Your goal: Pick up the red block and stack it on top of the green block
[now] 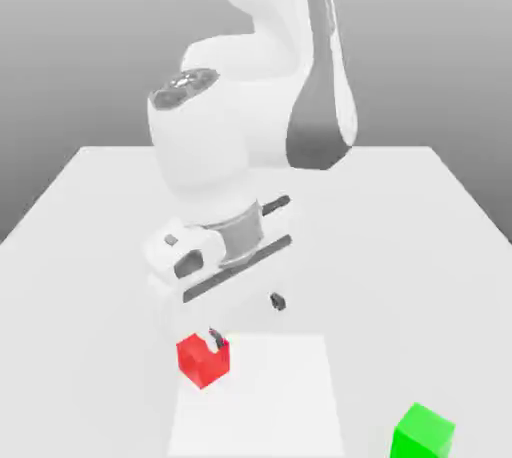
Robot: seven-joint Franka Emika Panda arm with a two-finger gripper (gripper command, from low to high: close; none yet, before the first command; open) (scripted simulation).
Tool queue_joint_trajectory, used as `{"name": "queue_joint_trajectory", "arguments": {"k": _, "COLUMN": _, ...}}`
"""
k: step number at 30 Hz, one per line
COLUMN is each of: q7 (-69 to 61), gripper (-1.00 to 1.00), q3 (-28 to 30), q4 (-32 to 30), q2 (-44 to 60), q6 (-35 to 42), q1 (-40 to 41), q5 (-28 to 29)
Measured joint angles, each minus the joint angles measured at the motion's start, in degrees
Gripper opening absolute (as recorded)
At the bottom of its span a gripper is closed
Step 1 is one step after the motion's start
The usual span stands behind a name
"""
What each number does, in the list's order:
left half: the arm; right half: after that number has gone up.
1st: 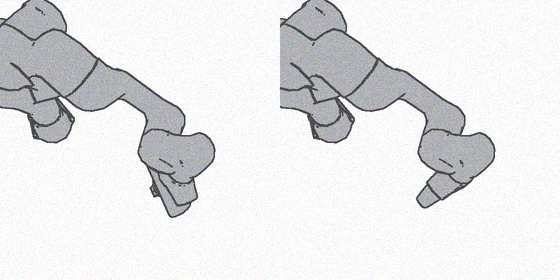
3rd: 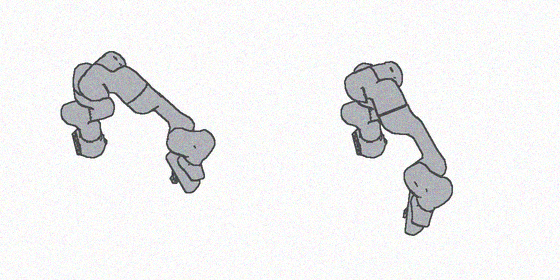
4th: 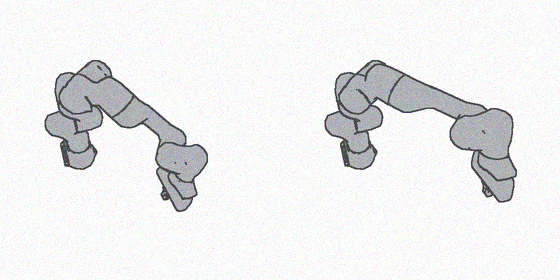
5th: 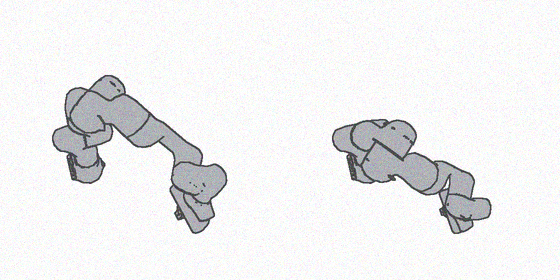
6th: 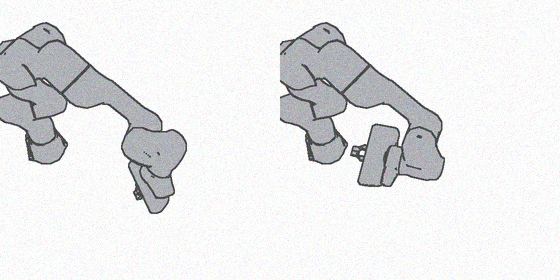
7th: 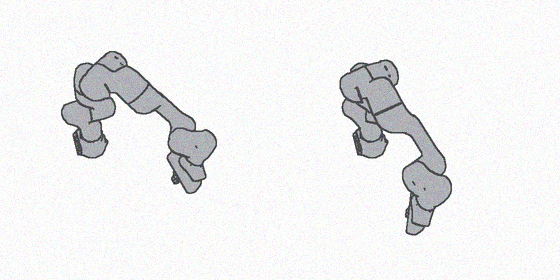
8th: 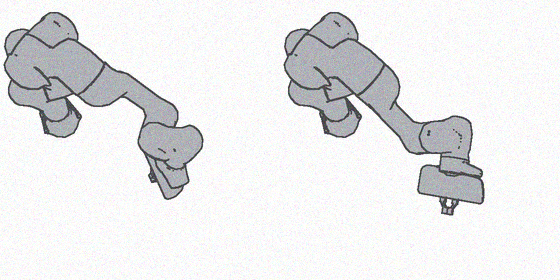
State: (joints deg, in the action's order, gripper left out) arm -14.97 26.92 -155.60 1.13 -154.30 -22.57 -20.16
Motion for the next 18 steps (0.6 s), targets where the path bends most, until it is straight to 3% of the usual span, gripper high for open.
{"name": "queue_joint_trajectory", "arguments": {"k": 5, "q7": 5.5, "gripper": 0.00, "q3": 2.4, "q4": -4.1, "q2": -1.1, "q6": -5.0, "q1": 3.7, "q5": 16.8}}
{"name": "queue_joint_trajectory", "arguments": {"k": 7, "q7": 6.3, "gripper": 0.00, "q3": 2.2, "q4": -4.4, "q2": -0.7, "q6": -6.3, "q1": 6.2, "q5": 19.3}}
{"name": "queue_joint_trajectory", "arguments": {"k": 12, "q7": 4.1, "gripper": 0.00, "q3": -0.4, "q4": -3.8, "q2": 2.5, "q6": -9.5, "q1": 5.7, "q5": 16.7}}
{"name": "queue_joint_trajectory", "arguments": {"k": 18, "q7": -2.5, "gripper": 0.00, "q3": -5.9, "q4": -2.8, "q2": 8.3, "q6": -13.7, "q1": 9.0, "q5": 7.5}}
